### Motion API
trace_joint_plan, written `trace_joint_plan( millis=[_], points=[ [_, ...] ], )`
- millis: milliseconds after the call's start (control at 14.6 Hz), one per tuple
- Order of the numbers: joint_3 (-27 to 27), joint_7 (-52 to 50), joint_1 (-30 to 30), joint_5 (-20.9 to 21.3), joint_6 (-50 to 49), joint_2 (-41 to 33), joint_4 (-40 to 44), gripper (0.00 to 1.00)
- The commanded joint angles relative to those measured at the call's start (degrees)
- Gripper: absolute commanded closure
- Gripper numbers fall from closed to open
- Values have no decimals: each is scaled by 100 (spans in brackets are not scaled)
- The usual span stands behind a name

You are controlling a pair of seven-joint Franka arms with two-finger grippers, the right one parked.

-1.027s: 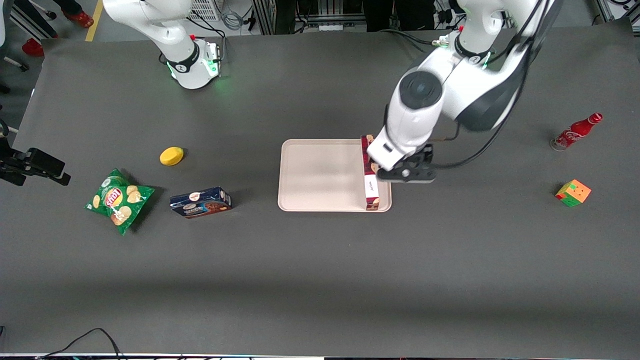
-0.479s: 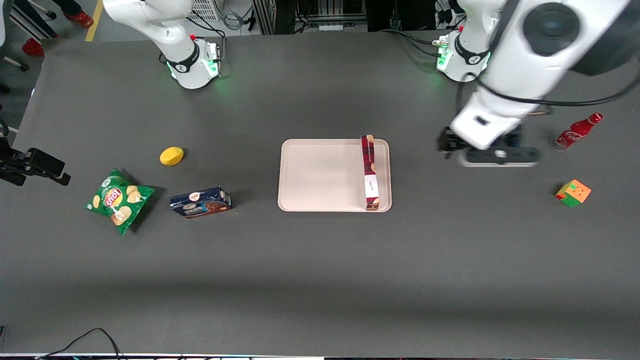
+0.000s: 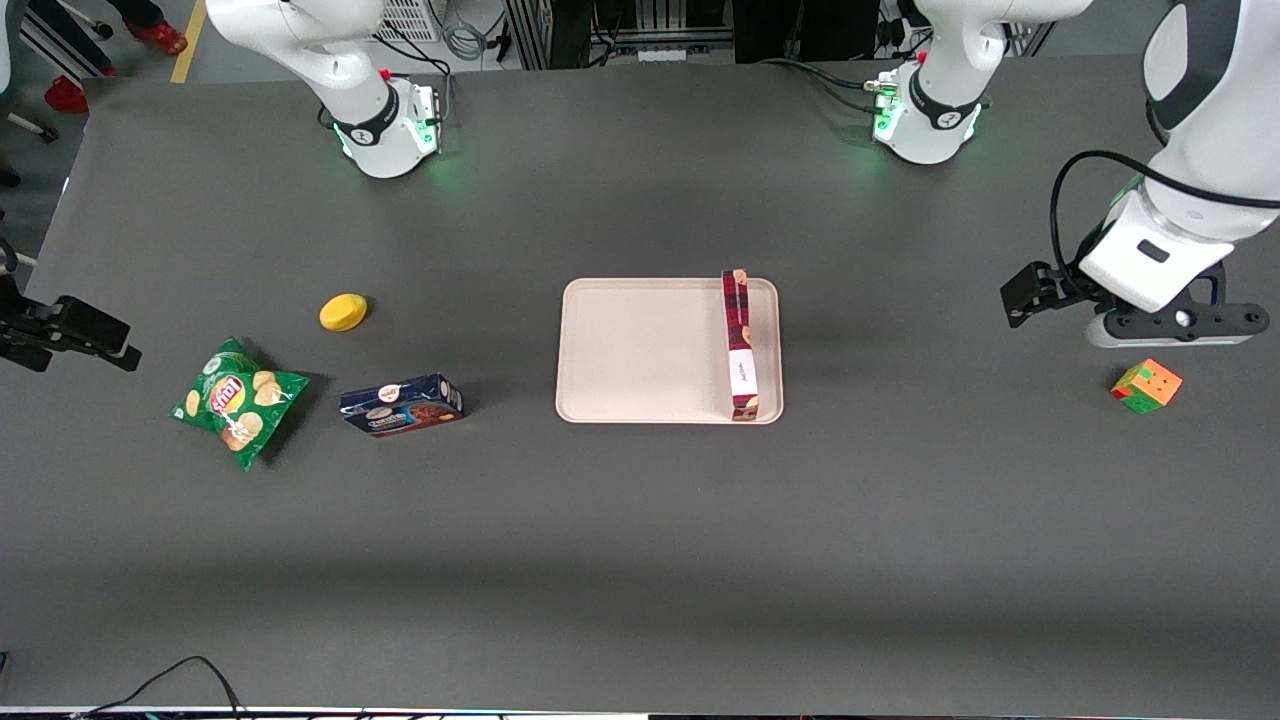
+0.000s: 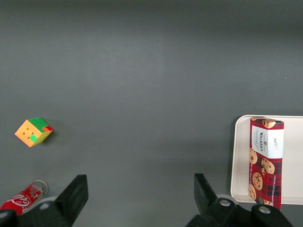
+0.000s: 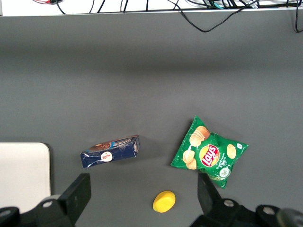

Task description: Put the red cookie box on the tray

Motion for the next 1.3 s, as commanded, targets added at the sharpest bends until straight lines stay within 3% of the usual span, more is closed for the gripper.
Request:
trace_joint_plan(
  millis=[0,548,890,1233],
  points=[
    [232,67,-151,-74,104,-237,-171,0],
    [627,753,-133,-39,43,-62,83,0],
    [496,1261,341,-48,-28,35,190,0],
    [495,1298,350,-39,-37,44,216,0]
  ],
)
